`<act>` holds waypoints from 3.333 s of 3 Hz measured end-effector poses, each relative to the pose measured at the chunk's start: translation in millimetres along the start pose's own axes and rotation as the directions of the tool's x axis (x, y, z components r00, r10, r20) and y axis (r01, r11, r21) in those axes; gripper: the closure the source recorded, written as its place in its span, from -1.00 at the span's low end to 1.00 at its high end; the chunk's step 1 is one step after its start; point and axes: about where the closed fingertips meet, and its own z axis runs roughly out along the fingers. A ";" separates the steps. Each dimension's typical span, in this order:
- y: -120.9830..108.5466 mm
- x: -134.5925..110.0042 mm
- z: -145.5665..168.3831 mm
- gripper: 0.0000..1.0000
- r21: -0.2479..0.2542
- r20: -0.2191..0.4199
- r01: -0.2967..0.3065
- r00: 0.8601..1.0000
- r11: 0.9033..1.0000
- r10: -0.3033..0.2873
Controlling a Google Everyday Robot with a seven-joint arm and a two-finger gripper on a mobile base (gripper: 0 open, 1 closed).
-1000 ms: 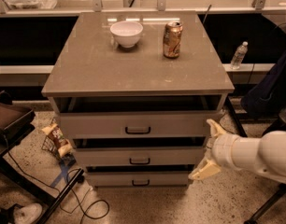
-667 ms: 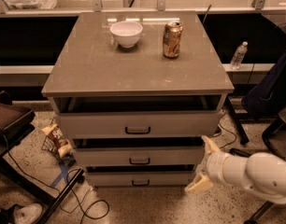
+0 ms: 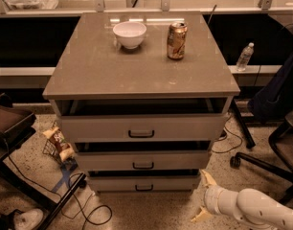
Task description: Open bottom drawer
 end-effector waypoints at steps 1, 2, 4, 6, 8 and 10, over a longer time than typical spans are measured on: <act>0.0 0.0 0.0 -1.00 0.000 0.000 0.000 1.000 1.000 0.000; 4.7 -1.2 20.9 -1.00 -0.015 0.002 0.003 1.000 1.000 -0.003; 31.6 3.0 129.8 -1.00 -0.095 0.000 0.045 0.999 0.995 -0.045; 44.0 17.2 193.4 -1.00 -0.144 0.024 0.032 0.999 0.989 -0.028; 11.8 41.9 232.5 -1.00 -0.132 -0.032 0.020 0.999 0.991 -0.024; 19.1 36.0 243.0 -1.00 -0.151 -0.069 0.054 0.996 0.987 -0.065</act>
Offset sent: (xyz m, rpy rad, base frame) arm 0.0160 0.0319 -0.0406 -0.0010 0.0231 0.0260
